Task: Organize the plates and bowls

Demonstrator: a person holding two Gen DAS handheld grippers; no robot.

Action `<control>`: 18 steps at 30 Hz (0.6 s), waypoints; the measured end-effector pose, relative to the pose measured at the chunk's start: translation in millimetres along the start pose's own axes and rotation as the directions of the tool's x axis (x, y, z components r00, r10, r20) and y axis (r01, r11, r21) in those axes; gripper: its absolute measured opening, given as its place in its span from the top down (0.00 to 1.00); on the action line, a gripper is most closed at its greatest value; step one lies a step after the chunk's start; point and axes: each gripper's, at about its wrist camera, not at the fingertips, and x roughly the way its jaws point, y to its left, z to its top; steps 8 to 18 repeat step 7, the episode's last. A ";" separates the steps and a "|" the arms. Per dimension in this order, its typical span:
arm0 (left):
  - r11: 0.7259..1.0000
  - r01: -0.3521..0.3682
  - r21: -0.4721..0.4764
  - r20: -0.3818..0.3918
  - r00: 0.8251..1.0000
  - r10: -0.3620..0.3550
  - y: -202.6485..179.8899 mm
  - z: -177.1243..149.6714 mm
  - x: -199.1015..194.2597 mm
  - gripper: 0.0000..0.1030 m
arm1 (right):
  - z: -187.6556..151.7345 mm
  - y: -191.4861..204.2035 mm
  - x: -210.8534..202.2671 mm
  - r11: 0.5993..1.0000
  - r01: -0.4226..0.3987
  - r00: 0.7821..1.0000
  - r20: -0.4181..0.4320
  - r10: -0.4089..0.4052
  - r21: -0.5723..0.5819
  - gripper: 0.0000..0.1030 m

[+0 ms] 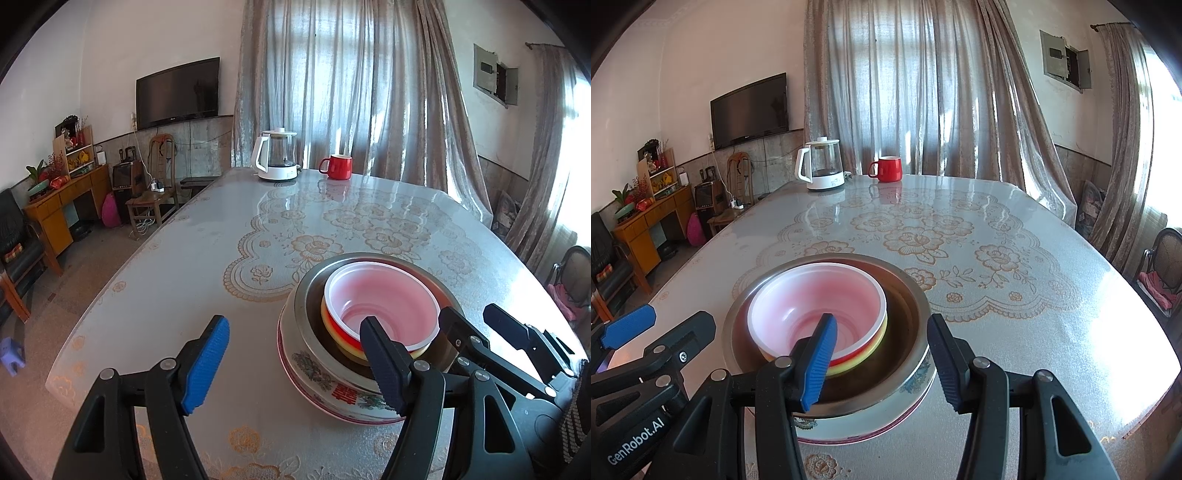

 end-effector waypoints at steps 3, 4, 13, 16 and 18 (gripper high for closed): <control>1.000 0.003 0.012 0.023 1.000 -0.004 -0.6 0.3 -2.5 0.30 | -0.1 0.0 -0.1 1.000 0.000 1.000 0.000 0.000 0.000 0.50; 1.000 -0.003 0.019 0.036 0.999 0.002 -1.6 0.4 -3.5 0.31 | -0.5 0.0 -0.2 1.000 -0.002 1.000 0.000 0.002 0.000 0.50; 1.000 0.000 0.021 0.040 0.999 -0.001 -1.7 1.8 -4.7 0.29 | -1.3 0.2 -1.2 1.000 -0.004 1.000 0.005 0.004 -0.003 0.50; 1.000 0.000 0.021 0.040 0.999 -0.001 -1.7 1.8 -4.7 0.29 | -1.3 0.2 -1.2 1.000 -0.004 1.000 0.005 0.004 -0.003 0.50; 1.000 0.000 0.021 0.040 0.999 -0.001 -1.7 1.8 -4.7 0.29 | -1.3 0.2 -1.2 1.000 -0.004 1.000 0.005 0.004 -0.003 0.50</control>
